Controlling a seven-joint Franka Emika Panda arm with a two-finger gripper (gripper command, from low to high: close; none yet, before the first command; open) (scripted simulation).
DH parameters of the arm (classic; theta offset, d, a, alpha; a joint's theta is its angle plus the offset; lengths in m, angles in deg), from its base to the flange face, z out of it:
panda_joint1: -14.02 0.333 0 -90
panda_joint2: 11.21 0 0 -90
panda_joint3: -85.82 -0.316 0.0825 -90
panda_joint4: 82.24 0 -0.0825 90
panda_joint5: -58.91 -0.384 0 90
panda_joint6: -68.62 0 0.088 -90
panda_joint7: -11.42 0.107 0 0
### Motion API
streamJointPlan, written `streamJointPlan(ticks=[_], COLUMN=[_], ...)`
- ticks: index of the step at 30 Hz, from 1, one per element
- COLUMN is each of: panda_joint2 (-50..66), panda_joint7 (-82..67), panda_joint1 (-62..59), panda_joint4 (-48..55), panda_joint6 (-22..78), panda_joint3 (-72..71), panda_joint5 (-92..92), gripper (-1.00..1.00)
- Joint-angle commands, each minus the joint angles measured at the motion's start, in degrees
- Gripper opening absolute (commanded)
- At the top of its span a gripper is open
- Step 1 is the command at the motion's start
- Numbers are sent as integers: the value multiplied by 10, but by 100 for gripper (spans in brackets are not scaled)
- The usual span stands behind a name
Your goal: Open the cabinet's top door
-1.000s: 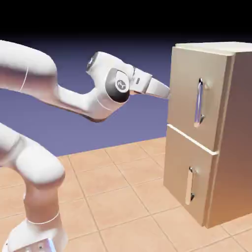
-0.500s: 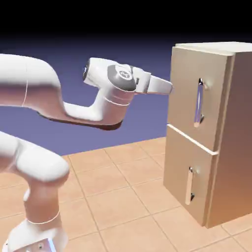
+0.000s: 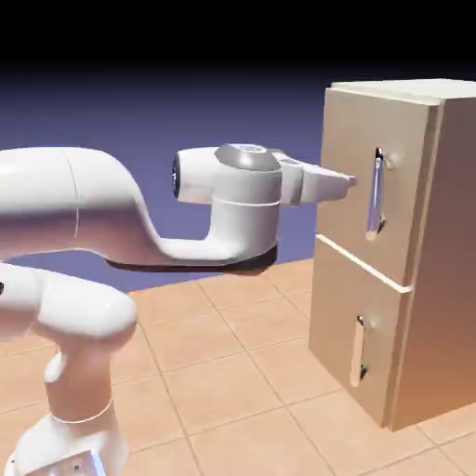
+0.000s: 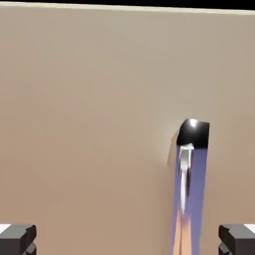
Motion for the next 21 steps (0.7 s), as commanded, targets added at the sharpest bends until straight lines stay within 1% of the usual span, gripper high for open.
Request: streamJointPlan(ticks=[1, 8, 10, 15, 16, 18, 19, 21], panda_joint2=[-5, -37, -39, -7, -7, -4, 6, 33], panda_joint7=[17, 139, 147, 153, 153, 153, 166, 216], panda_joint1=[8, 63, 66, 167, 167, 146, 125, 105], panda_joint4=[3, 26, 27, 97, 97, 77, 61, 59], panda_joint6=[1, 10, 10, 34, 34, 53, 67, 64], panda_joint3=[10, 76, 80, 131, 131, 117, 101, 85], panda_joint5=[25, 199, 211, 224, 224, 212, 209, 230], gripper=[0, 0, 0, 0, -100, -100, -100, -100])
